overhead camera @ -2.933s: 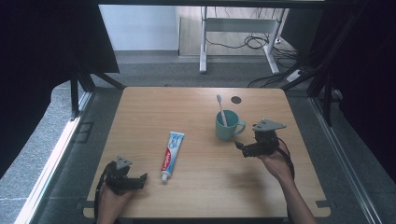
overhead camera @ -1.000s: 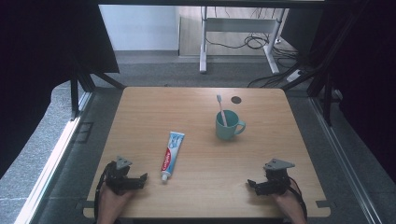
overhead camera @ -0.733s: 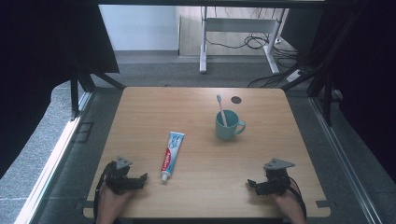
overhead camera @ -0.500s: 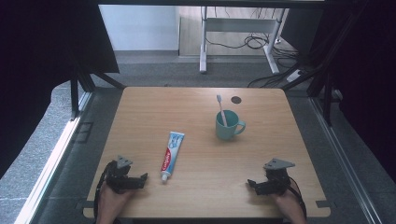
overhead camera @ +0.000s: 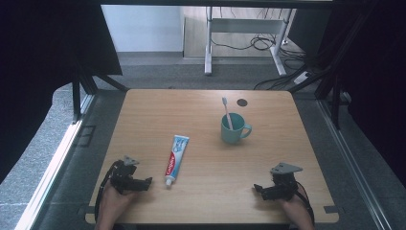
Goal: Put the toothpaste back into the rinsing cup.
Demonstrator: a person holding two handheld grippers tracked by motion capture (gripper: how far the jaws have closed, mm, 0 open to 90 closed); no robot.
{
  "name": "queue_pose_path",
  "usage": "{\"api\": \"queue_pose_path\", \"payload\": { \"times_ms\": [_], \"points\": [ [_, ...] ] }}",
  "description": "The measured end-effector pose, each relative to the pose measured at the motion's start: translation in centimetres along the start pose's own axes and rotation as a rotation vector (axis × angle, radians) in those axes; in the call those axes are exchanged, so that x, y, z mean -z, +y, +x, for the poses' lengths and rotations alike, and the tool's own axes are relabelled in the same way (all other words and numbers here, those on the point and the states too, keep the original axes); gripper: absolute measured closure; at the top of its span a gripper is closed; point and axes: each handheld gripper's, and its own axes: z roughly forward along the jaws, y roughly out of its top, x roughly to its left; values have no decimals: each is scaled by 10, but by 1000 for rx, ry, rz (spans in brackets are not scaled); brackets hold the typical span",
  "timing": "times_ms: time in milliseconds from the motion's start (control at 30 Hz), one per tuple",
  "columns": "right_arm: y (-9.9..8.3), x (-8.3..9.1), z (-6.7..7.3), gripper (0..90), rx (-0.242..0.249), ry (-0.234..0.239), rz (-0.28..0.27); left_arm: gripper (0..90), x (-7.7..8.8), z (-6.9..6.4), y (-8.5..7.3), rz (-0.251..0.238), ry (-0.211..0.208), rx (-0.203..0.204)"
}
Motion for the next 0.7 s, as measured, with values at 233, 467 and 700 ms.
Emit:
{"api": "queue_pose_path", "payload": {
  "times_ms": [233, 467, 700],
  "points": [
    [0, 0, 0, 0, -1, 0, 0, 54, -2, 2, 16, 112, -17, -14],
    [0, 0, 0, 0, -3, 0, 2, 76, -2, 0, 35, 182, -33, -26],
    [0, 0, 0, 0, -3, 0, 2, 144, -3, -7, 64, 233, -70, -50]
  ]
}}
